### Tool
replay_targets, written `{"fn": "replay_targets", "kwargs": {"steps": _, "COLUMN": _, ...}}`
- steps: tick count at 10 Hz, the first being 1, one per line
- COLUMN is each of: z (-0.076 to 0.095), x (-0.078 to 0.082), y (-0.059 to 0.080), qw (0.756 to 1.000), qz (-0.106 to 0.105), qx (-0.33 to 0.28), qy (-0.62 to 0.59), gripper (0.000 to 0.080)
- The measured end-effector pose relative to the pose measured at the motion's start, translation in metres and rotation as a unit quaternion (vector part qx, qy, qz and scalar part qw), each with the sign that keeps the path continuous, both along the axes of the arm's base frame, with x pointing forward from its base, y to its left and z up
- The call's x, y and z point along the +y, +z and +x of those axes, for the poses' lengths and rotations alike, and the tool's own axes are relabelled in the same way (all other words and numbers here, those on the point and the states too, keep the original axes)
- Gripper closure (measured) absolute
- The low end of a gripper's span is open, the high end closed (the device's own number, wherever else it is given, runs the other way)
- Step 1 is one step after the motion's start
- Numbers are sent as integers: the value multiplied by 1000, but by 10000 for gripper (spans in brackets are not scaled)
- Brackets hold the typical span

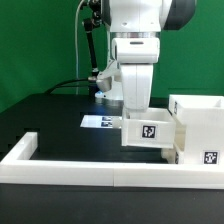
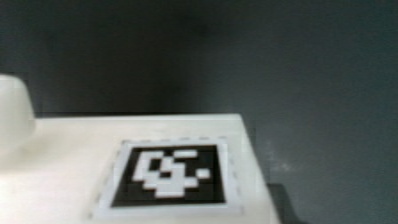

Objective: Assemble drawer

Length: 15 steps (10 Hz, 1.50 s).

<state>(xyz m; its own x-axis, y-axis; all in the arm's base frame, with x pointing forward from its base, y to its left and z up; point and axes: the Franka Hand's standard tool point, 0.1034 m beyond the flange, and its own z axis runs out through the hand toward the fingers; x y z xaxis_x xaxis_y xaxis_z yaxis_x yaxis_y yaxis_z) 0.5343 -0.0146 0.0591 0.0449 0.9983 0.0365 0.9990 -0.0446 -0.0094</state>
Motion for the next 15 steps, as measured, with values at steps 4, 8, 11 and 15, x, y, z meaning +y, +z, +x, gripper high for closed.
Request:
{"fn": "replay_targets", "kwargs": {"steps": 4, "z": 1, "x": 4, "y": -4, "qw": 1000, "qz": 3, "qx": 1, "qy": 2, "gripper": 757}}
{"fn": "replay_targets", "kwargs": {"steps": 8, "z": 4, "x": 9, "y": -3, "qw": 1000, "qz": 5, "qx": -12, "qy": 2, "gripper": 757}}
{"fn": "replay_targets", "kwargs": {"steps": 11, "z": 5, "x": 11, "y": -3, "qw": 1000, "qz": 4, "qx": -12, "qy": 2, "gripper": 757}}
{"fn": "replay_targets", "kwargs": {"steps": 15, "z": 5, "x": 11, "y": -3, "qw": 1000, "qz": 4, "qx": -12, "qy": -7, "gripper": 757}}
